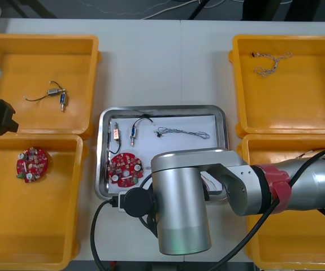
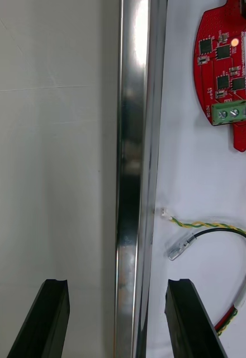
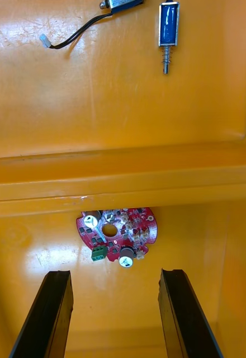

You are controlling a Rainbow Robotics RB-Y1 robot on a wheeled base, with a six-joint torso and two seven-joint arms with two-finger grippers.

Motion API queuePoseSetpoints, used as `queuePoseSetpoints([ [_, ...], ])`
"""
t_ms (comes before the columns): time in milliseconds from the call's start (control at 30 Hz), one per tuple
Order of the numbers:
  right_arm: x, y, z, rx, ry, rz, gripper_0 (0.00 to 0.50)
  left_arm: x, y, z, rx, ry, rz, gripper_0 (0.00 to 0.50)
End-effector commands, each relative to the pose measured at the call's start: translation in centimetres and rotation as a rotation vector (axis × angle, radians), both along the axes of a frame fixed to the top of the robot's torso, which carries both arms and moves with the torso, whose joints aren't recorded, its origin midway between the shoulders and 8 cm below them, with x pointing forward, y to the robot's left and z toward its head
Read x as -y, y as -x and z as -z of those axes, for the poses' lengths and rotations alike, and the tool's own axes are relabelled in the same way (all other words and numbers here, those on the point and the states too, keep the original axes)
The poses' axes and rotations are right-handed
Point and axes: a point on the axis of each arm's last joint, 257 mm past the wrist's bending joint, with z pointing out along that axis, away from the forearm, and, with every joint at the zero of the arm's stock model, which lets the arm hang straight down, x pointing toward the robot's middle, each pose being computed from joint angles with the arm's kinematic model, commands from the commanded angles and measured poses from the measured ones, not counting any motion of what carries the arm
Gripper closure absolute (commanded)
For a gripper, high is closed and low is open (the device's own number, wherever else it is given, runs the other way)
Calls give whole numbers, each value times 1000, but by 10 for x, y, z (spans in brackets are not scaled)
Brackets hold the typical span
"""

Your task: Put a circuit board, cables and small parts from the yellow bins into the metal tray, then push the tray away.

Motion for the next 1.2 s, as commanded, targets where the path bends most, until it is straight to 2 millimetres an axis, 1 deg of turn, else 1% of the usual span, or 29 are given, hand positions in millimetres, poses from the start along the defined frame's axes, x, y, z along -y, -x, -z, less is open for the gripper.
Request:
queuePoseSetpoints([
  [33,-22,0,-3,27,1,-70,0,-19,1,-17,37,-81,38,48],
  [500,-28,-6,16,49,-5,-63,0,-19,1,-17,37,-81,38,46],
  [967,-25,-5,22,43,-7,-52,4,-19,1,-17,37,-81,38,48],
  [1000,-25,-4,23,43,-6,-56,23,-19,1,-17,37,-81,38,47],
  [1067,-24,-5,24,45,-6,-52,121,-19,1,-17,37,-81,38,46],
  [1133,-23,-6,24,43,-9,-44,370,-19,1,-17,37,-81,38,46],
  [1200,-21,-7,25,44,-7,-39,450,-19,1,-17,37,-81,38,48],
])
